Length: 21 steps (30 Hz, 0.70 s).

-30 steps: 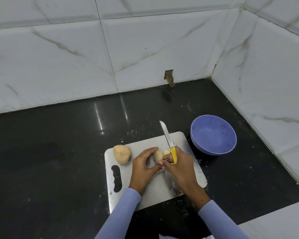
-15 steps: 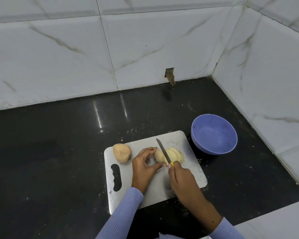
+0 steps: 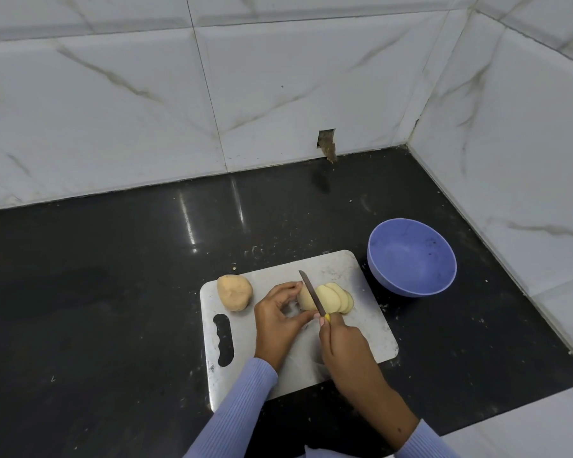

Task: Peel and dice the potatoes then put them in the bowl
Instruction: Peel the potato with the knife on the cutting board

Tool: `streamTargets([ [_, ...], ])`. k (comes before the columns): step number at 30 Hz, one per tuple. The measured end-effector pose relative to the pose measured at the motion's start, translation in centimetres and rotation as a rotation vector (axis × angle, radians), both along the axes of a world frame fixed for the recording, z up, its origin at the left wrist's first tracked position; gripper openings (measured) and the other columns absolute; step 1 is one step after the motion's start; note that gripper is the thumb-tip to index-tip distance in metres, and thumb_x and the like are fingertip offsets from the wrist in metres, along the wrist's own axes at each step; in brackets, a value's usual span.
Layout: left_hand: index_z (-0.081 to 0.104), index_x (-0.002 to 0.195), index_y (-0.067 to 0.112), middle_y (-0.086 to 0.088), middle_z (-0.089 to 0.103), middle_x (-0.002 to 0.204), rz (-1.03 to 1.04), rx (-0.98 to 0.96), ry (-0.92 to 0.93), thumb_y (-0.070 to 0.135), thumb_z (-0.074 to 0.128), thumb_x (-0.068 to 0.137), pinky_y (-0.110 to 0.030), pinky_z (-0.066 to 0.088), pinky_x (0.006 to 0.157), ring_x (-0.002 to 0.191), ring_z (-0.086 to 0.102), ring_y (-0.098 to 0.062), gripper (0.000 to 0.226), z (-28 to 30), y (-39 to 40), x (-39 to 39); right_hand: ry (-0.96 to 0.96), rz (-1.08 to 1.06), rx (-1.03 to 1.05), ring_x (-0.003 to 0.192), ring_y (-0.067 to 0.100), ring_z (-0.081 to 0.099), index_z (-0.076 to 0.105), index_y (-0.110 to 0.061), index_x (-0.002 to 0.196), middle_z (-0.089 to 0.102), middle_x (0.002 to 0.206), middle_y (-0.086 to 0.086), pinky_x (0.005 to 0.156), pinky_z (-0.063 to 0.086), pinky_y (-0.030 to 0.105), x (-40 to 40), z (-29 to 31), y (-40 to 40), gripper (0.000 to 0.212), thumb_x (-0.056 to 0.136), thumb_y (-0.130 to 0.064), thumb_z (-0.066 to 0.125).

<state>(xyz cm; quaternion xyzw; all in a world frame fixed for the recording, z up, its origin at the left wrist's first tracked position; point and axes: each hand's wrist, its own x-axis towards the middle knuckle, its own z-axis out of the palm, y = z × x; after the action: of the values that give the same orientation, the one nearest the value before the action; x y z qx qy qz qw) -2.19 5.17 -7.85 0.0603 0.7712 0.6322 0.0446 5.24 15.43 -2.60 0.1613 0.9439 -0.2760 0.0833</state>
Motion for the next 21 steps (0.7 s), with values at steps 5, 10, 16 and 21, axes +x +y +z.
streamTargets([
  [5, 0.071, 0.106, 0.009, 0.009, 0.065, 0.109, 0.021, 0.001, -0.021, -0.001, 0.086, 0.057, -0.021, 0.051, 0.086, 0.102, 0.063, -0.004, 0.052, 0.1, 0.1, 0.2, -0.025, -0.017, 0.020, 0.067, 0.016, 0.049, 0.047, -0.011, 0.110, 0.051, 0.075, -0.001, 0.060, 0.034, 0.025, -0.2, 0.3, -0.4, 0.037, 0.103, -0.036, 0.020],
  [10, 0.070, 0.105, 0.015, 0.010, 0.065, 0.108, 0.036, 0.027, -0.024, -0.006, 0.083, 0.059, -0.017, 0.050, 0.085, 0.100, 0.063, -0.002, 0.052, 0.4, 0.4, 0.3, -0.071, -0.027, 0.053, 0.074, 0.018, 0.052, 0.045, -0.009, 0.114, 0.063, 0.092, 0.006, 0.060, 0.031, 0.025, -1.4, 0.8, -0.7, 0.035, 0.104, -0.033, 0.022],
  [16, 0.071, 0.104, 0.005, 0.000, 0.067, 0.110, 0.032, 0.070, -0.061, -0.010, 0.082, 0.058, -0.019, 0.051, 0.086, 0.101, 0.063, -0.003, 0.050, 0.1, 0.1, 0.3, -0.137, -0.032, 0.067, 0.075, 0.017, 0.046, 0.042, -0.009, 0.118, 0.063, 0.101, 0.008, 0.064, 0.034, 0.024, -0.5, 0.9, -1.0, 0.032, 0.105, -0.030, 0.022],
  [21, 0.067, 0.110, 0.005, 0.003, 0.065, 0.113, 0.013, 0.108, -0.123, -0.015, 0.079, 0.060, -0.016, 0.049, 0.087, 0.104, 0.062, 0.000, 0.054, 0.2, 0.0, 0.2, -0.143, -0.032, 0.069, 0.086, 0.022, 0.058, 0.044, -0.008, 0.114, 0.063, 0.104, 0.009, 0.064, 0.032, 0.024, -1.1, 1.1, -1.4, 0.032, 0.105, -0.030, 0.022],
])
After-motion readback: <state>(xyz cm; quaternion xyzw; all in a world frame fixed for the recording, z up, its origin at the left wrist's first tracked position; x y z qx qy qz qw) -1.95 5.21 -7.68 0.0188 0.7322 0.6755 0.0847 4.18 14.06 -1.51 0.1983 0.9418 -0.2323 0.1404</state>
